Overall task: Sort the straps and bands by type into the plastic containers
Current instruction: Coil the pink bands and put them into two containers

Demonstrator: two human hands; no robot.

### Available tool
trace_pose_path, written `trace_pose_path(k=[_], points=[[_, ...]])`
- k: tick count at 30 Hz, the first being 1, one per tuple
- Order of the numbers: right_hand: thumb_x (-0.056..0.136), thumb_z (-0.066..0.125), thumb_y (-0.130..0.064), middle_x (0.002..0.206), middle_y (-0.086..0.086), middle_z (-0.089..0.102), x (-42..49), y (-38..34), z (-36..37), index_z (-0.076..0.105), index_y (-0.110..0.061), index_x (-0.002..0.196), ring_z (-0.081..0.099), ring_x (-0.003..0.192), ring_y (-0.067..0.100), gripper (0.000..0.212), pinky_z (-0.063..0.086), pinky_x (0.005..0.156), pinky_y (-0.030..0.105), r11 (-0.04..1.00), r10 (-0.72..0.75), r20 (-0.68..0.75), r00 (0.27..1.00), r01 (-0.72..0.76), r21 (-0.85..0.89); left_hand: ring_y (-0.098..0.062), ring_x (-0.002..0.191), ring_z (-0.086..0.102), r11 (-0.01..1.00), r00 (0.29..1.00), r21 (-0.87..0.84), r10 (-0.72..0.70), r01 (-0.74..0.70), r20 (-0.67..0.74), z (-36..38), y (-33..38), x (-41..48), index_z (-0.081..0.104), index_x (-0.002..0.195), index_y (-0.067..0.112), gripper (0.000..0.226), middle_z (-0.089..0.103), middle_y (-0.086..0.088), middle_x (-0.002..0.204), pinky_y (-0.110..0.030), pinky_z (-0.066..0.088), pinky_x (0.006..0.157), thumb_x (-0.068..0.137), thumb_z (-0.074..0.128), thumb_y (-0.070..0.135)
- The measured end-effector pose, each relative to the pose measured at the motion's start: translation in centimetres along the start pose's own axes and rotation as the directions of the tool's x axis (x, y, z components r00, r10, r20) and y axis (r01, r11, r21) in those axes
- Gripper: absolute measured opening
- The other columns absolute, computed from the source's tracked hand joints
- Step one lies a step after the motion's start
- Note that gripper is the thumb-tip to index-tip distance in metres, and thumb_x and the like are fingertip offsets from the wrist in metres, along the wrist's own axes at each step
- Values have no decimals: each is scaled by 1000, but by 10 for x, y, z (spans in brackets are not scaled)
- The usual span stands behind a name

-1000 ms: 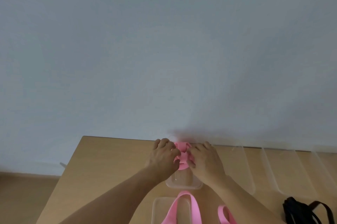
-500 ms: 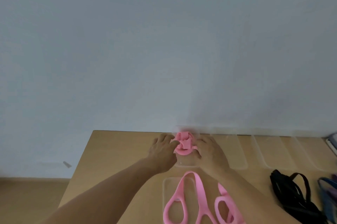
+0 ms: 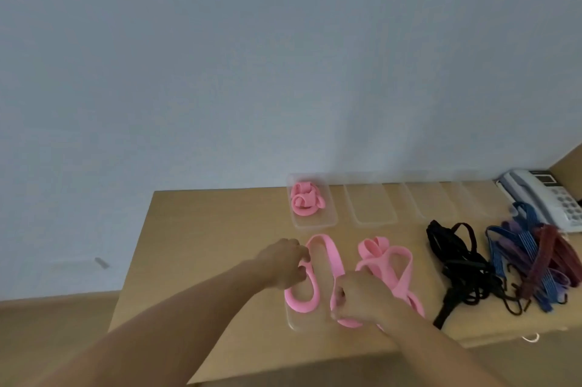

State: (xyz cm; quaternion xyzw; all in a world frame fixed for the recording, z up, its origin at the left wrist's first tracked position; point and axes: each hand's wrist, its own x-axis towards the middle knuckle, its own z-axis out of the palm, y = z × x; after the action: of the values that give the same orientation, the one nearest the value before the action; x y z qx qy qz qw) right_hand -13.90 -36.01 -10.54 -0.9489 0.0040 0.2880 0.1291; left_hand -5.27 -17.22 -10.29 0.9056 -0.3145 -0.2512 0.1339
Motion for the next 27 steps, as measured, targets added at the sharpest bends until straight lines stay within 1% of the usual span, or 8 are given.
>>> trace_pose_path(k=[3,8,12,14,17,19,24,27], points=[[69,75,-34,67,-14,60,-4,6,13,58,-26,63,55,68,4,19,48,65,22,999,-8,29,1000,9,-46,-27,120,52,1000,998,-17,-2,3,65,7,9,-8,55,136,25,43,54,-5,130,-38,46,96,93,53,25],[77,66,-22,72,-6,51,-10,16,28,42,-22,70,54,67,14,25,51,67,31,994,-31,21,999,34,-108,-26,119,55,997,994,-37,-59,62,89,12,26,-15,53,138,22,44,54,-5,134,-37,47,96,94,52,24],[83,53,-14,61,-5,41,-15,18,15,33,-22,58,46,63,15,33,37,58,28,986,-135,-46,990,130,-105,-24,121,53,995,995,-61,-79,82,56,9,40,-18,54,137,20,43,54,-4,135,-34,44,97,95,53,23],[86,52,-16,65,-2,53,-15,17,0,43,-23,59,47,64,15,28,37,58,28,981,-178,-101,979,168,-101,-23,123,53,992,996,-87,-86,88,20,3,45,-19,52,139,21,45,52,-3,138,-32,43,98,94,55,23],[93,53,-28,90,-4,68,-16,16,-33,69,-23,90,60,80,15,18,51,73,31,978,-203,-214,955,186,-98,-20,127,51,983,995,-157,-98,98,11,-9,54,-21,48,141,24,52,50,2,144,-30,40,102,91,60,23],[91,53,-30,79,-4,66,-15,15,-55,70,-24,82,61,74,16,20,48,65,32,962,-267,-306,914,270,-34,-19,127,52,974,996,-209,-92,92,12,-21,61,-22,50,140,23,51,52,3,141,-29,41,104,90,62,24],[94,58,-34,83,-17,62,-25,6,-109,71,-31,99,52,77,1,15,38,67,22,905,-341,-480,808,420,65,-17,84,58,910,971,-412,-137,45,-196,-61,76,-24,66,97,13,27,65,-5,93,-34,46,77,100,51,35],[93,63,-30,98,-16,65,-36,0,-141,67,-25,116,59,92,3,25,44,79,19,845,-237,-576,783,459,276,-17,80,68,747,959,-664,-159,-37,-233,-91,80,-32,62,86,13,21,73,-6,90,-34,55,76,99,54,27]])
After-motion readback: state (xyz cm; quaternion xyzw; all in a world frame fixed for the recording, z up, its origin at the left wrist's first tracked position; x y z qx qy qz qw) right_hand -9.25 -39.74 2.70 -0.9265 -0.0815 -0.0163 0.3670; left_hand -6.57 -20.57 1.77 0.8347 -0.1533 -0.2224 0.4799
